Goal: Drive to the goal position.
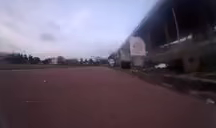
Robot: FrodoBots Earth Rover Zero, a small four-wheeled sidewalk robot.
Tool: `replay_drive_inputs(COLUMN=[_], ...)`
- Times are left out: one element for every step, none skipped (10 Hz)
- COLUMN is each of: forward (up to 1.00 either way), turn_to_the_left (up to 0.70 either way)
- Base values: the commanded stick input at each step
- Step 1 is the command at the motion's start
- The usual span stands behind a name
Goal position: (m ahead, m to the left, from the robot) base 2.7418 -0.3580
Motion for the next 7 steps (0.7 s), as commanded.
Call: replay_drive_inputs(forward=[0.70, 0.70, 0.70, 0.70, 0.70, 0.70, 0.70], turn_to_the_left=[0.00, 0.00, 0.00, 0.00, 0.00, 0.00, 0.00])
